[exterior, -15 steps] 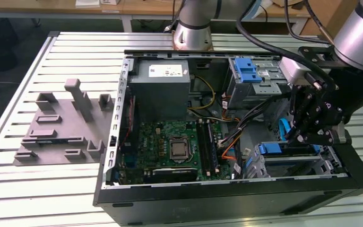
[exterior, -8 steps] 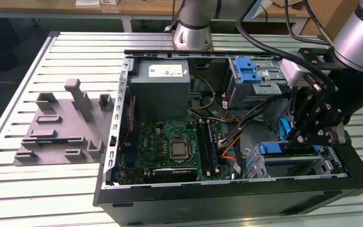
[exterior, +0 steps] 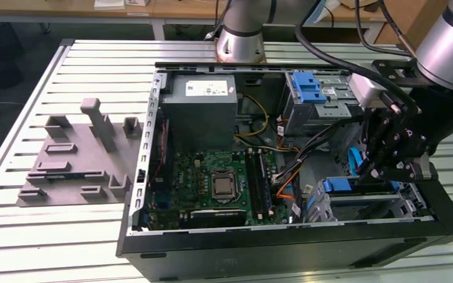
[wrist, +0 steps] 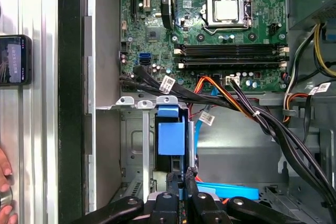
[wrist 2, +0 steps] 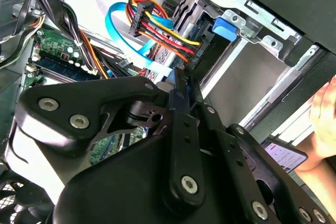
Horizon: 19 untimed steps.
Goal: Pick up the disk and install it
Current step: 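Insert the second disk wire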
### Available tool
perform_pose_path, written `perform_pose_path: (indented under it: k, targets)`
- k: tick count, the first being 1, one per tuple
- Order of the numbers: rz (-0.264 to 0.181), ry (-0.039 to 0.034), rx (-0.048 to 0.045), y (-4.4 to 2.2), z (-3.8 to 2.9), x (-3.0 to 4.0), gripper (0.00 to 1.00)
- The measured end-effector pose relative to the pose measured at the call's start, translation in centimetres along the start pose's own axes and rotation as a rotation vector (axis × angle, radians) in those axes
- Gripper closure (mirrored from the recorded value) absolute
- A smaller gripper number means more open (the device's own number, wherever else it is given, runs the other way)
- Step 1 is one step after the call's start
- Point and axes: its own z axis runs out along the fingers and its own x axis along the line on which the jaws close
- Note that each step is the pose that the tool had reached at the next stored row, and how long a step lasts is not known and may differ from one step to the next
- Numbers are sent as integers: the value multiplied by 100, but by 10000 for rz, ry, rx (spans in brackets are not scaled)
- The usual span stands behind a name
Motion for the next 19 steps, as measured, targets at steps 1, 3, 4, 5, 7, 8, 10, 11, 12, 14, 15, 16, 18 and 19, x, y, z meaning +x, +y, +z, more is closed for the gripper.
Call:
perform_pose_path:
  k: [1,3,4,5,7,8,10,11,12,14,15,16,18,19]
  targets:
    - [-1,-2,0,0,0,-2,84]
    - [0,-4,0,0,1,-2,84]
    - [5,-3,0,0,2,-3,84]
    - [13,-3,0,0,3,-3,84]
    - [36,-2,-2,0,6,-3,84]
    - [46,-3,-2,0,9,-3,84]
    - [63,-14,-3,-3,18,-4,84]
    - [70,-13,-4,-4,19,-4,84]
    - [77,-12,-4,-6,20,-4,84]
    - [89,-13,-5,-8,25,-4,84]
    - [94,-13,-5,-10,27,-5,84]
    - [99,-14,-5,-12,30,-5,84]
    - [108,-15,-6,-17,39,-5,84]
    - [113,-13,-6,-19,42,-6,84]
